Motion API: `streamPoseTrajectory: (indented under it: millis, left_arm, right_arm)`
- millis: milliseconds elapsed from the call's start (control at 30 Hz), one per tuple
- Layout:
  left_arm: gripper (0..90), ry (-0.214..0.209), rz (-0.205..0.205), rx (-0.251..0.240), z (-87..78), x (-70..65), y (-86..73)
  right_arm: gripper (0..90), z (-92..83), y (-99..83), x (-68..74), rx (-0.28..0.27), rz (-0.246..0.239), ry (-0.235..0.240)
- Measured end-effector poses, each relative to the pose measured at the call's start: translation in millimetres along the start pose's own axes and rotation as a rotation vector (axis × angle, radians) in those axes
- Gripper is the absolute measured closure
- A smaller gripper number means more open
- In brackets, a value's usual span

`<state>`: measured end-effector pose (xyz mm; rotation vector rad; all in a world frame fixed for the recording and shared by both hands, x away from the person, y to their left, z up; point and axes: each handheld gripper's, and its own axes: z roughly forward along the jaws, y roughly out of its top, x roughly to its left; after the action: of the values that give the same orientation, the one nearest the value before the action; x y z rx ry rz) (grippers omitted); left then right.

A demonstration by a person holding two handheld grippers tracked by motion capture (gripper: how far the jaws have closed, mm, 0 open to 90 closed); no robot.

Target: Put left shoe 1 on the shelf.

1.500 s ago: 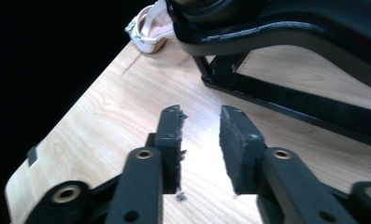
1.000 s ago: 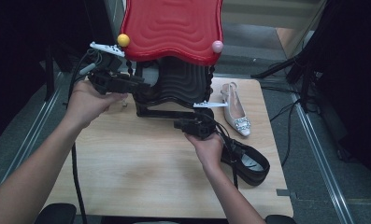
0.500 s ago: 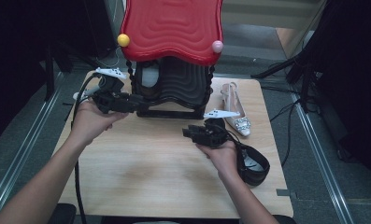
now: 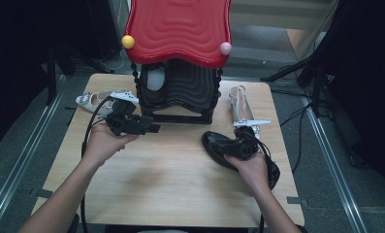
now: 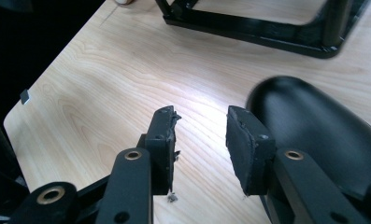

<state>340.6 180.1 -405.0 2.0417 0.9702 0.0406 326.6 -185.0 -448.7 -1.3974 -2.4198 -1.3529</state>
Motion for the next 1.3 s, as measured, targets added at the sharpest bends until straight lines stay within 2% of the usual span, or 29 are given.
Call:
streamPoseTrajectory:
  millis: [167, 200, 267, 433, 533, 800, 967, 1167, 1300]
  left_arm:
    - [48.5, -0.014, -0.009, 0.012, 9.1, -0.4, -7.1]
    - [48.4, -0.021, -0.013, 0.019, 13.6, -0.6, -11.1]
    - [48.3, -0.029, -0.015, 0.030, 17.5, -0.5, -15.0]
    - [48.3, -0.033, -0.031, 0.031, 24.1, -1.5, -26.9]
    - [48.3, -0.040, -0.039, 0.022, 26.2, 0.1, -34.9]
    - [48.3, -0.031, -0.045, 0.024, 27.3, 2.0, -45.3]
    - [48.0, -0.027, -0.043, 0.035, 29.8, -0.3, -49.2]
    - [47.9, -0.035, -0.043, 0.031, 30.1, -0.6, -51.0]
    - [47.9, -0.033, -0.045, 0.037, 32.5, -0.4, -51.7]
  right_arm:
    - [63.3, -14.6, -4.4, -4.7, 0.007, 0.009, -0.035]
    - [62.9, -21.6, -7.0, -7.2, 0.024, 0.010, -0.051]
    - [63.4, -26.7, -9.0, -8.6, 0.032, 0.009, -0.055]
    - [63.7, -42.2, -15.4, -11.8, 0.057, -0.029, -0.096]
    - [64.9, -52.5, -20.7, -15.9, 0.070, -0.024, -0.118]
    - [66.2, -78.6, -36.0, -22.4, 0.069, 0.005, -0.129]
    - [65.9, -92.6, -40.2, -25.0, 0.090, -0.003, -0.182]
    - [65.4, -96.5, -48.7, -30.9, 0.136, 0.023, -0.213]
    - [63.6, -82.6, -50.0, -33.5, 0.180, 0.031, -0.208]
